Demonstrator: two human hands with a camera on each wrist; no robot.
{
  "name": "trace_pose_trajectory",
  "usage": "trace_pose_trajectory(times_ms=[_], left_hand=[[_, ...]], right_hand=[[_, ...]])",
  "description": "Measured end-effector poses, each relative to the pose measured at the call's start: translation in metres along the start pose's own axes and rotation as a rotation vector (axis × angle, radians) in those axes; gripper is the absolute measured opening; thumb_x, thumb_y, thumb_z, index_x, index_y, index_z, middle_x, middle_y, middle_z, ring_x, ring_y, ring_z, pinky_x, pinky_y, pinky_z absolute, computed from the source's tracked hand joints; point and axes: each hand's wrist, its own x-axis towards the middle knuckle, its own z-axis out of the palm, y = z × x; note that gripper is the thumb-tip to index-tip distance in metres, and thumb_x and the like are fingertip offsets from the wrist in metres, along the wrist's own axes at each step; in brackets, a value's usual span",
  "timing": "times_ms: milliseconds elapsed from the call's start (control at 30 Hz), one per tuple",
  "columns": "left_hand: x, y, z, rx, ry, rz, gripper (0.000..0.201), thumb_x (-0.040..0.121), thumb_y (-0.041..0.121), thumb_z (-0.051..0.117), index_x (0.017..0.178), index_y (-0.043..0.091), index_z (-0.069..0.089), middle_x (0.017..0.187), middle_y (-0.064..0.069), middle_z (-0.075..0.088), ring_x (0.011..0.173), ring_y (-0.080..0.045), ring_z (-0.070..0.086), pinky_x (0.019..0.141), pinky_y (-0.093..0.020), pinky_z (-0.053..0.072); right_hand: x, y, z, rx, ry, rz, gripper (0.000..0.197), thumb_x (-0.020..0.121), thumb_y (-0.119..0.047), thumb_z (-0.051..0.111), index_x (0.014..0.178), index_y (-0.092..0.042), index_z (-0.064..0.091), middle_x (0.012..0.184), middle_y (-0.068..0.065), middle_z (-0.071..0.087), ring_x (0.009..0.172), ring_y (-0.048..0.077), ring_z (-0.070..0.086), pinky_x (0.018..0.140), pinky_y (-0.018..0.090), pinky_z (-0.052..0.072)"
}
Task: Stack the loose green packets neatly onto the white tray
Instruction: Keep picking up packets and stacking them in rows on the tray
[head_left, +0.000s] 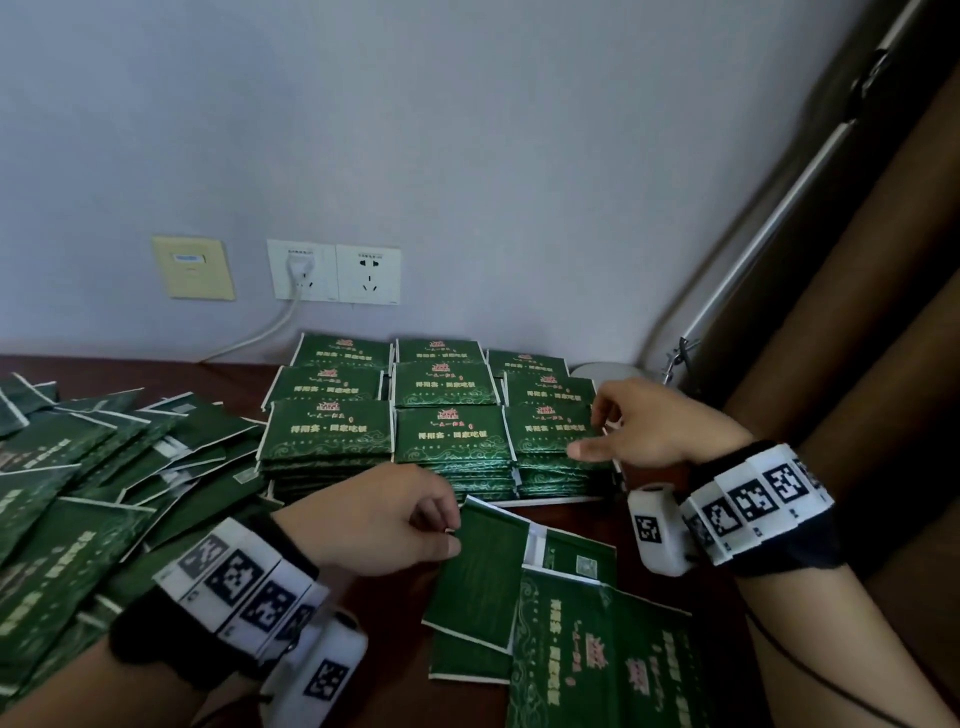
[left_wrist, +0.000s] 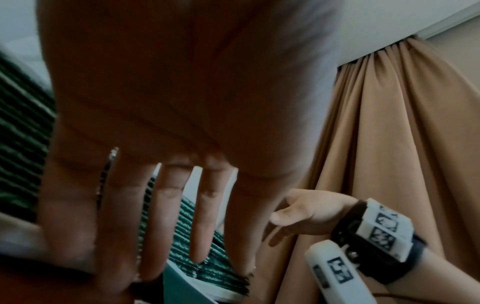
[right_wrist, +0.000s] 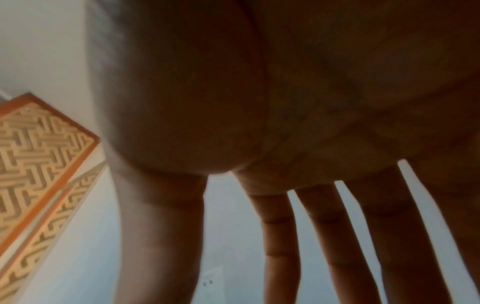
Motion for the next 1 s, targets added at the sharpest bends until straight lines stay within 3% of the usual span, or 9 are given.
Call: trace_pose_trajectory(times_ms=[100,167,433,567,633,700,800,867,1000], left_hand=[[0.0,0.005,0.001,0.11,-0.082,-0.079,0.038,0.087,0.047,0.069,0.12,0.029,0.061,0.107,0.012,0.064,0.096,-0.005,0.061,0.089,-0.026,0.05],[-0.002,0.01,0.003,0.203,-0.137,-0.152,0.054,0.086,0.054,0.067,0.13,0.027,0.049,0.106,0.009,0.058,0.096,-0.013,0.058,0.087,-0.031,0.049],[0.009,0.045,0.024,0.367,-0.233,-0.258,0.086,0.083,0.057,0.071,0.144,0.007,0.035,0.124,-0.003,0.059,0.106,-0.02,0.059,0.09,-0.034,0.053],[0.004,0.043,0.026,0.286,-0.237,-0.285,0.075,0.085,0.044,0.074,0.139,0.006,0.038,0.113,-0.007,0.066,0.093,-0.022,0.065,0.076,-0.032,0.053],[-0.004,0.041,0.027,0.236,-0.236,-0.298,0.058,0.087,0.037,0.074,0.128,0.004,0.05,0.103,-0.009,0.071,0.087,-0.022,0.068,0.077,-0.033,0.056],[-0.013,0.036,0.026,0.189,-0.209,-0.297,0.042,0.088,0.032,0.074,0.114,0.001,0.061,0.092,-0.008,0.072,0.081,-0.021,0.068,0.077,-0.032,0.058],[-0.031,0.019,0.017,0.099,-0.112,-0.304,0.019,0.087,0.024,0.075,0.089,0.008,0.065,0.078,-0.003,0.063,0.073,-0.017,0.062,0.064,-0.027,0.057],[-0.049,0.005,0.005,0.033,0.0,-0.316,0.019,0.085,0.016,0.074,0.076,0.014,0.058,0.075,-0.001,0.058,0.068,-0.015,0.057,0.052,-0.022,0.05],[-0.087,-0.021,-0.021,-0.028,0.198,-0.286,0.018,0.079,0.005,0.074,0.082,0.014,0.06,0.076,0.0,0.061,0.064,-0.016,0.06,0.049,-0.021,0.043]], right_hand=[[-0.031,-0.011,0.002,0.071,-0.099,-0.031,0.04,0.074,-0.058,0.076,0.095,-0.027,0.063,0.094,-0.01,0.065,0.089,0.009,0.061,0.08,0.029,0.052],[-0.05,-0.014,0.011,0.089,-0.165,-0.039,0.041,0.073,-0.057,0.078,0.097,-0.027,0.064,0.096,-0.008,0.067,0.09,0.011,0.064,0.083,0.031,0.054],[-0.089,-0.001,0.064,0.004,-0.388,-0.008,0.068,0.059,-0.037,0.092,0.114,-0.026,0.054,0.114,-0.005,0.062,0.103,0.015,0.06,0.09,0.037,0.053],[-0.09,-0.011,0.07,-0.064,-0.406,-0.065,0.071,0.059,-0.026,0.093,0.116,-0.02,0.05,0.112,-0.001,0.064,0.098,0.018,0.062,0.078,0.033,0.054],[-0.088,-0.019,0.069,-0.061,-0.481,-0.087,0.06,0.061,-0.023,0.093,0.108,-0.016,0.057,0.101,-0.001,0.069,0.089,0.017,0.066,0.068,0.029,0.055],[-0.086,-0.022,0.067,0.001,-0.555,-0.082,0.041,0.065,-0.02,0.091,0.099,-0.015,0.069,0.092,-0.002,0.075,0.083,0.015,0.071,0.073,0.03,0.059],[-0.084,-0.014,0.067,0.259,-0.502,-0.079,0.026,0.074,-0.019,0.086,0.098,-0.014,0.075,0.095,0.002,0.077,0.092,0.02,0.073,0.09,0.038,0.058],[-0.084,-0.008,0.071,0.538,-0.419,-0.08,0.019,0.082,-0.014,0.078,0.1,-0.013,0.074,0.099,0.007,0.076,0.096,0.028,0.072,0.089,0.04,0.056],[-0.077,0.0,0.093,1.088,-0.333,-0.002,0.05,0.075,-0.004,0.077,0.121,-0.003,0.059,0.116,0.023,0.069,0.107,0.045,0.065,0.096,0.061,0.049]])
